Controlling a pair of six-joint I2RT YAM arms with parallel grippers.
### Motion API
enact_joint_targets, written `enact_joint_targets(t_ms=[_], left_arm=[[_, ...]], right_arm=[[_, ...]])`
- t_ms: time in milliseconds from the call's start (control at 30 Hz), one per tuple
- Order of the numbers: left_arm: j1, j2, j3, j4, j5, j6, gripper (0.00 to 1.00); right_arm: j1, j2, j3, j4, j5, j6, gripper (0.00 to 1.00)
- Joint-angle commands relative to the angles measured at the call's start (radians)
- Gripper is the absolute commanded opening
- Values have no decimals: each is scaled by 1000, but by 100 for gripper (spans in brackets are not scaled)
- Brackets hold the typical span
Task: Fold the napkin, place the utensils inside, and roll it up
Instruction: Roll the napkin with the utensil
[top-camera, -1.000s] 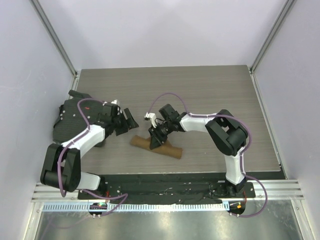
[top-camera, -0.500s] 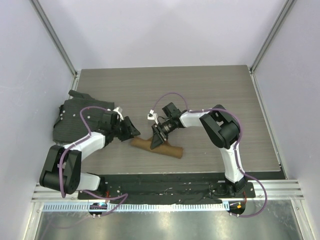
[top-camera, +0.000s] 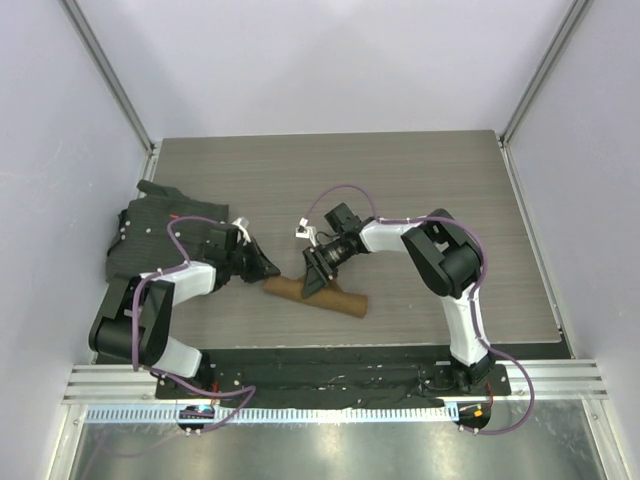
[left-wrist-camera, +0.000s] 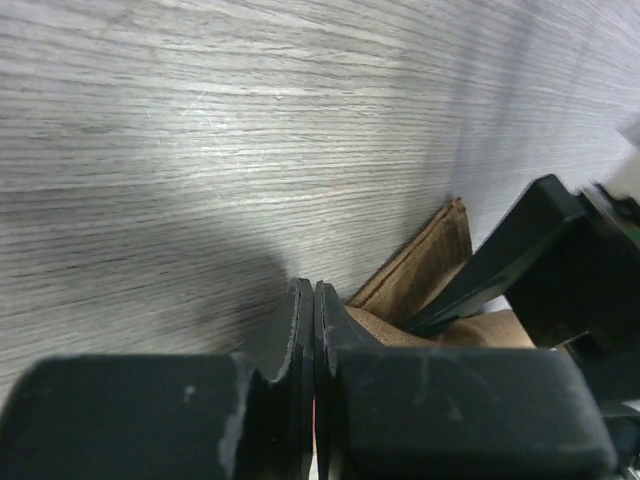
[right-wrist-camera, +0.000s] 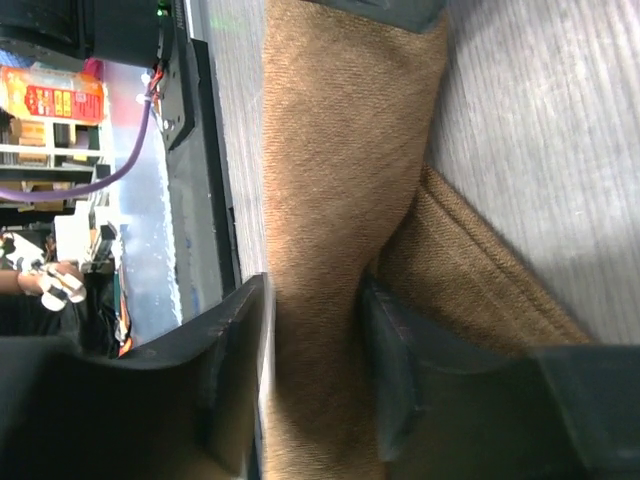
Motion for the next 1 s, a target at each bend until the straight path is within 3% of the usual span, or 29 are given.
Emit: enact_joint_targets(t_ms=[0, 133, 533, 733, 967], left_arm=[[0, 22, 8, 29, 10, 1, 0], [0, 28, 11, 10, 1, 8, 0], [0, 100, 111, -129, -1, 41, 0], [0, 131, 149, -191, -13, 54, 0], [-2, 143, 165, -208, -2, 56, 0]], right_arm=[[-4, -68, 3, -64, 278, -28, 58], [10, -143, 14, -93, 354, -45, 67], [209, -388, -84, -12, 913, -176, 78], [338, -408, -127, -8, 1107, -269, 78], [353, -359, -126, -17, 1125, -315, 69]])
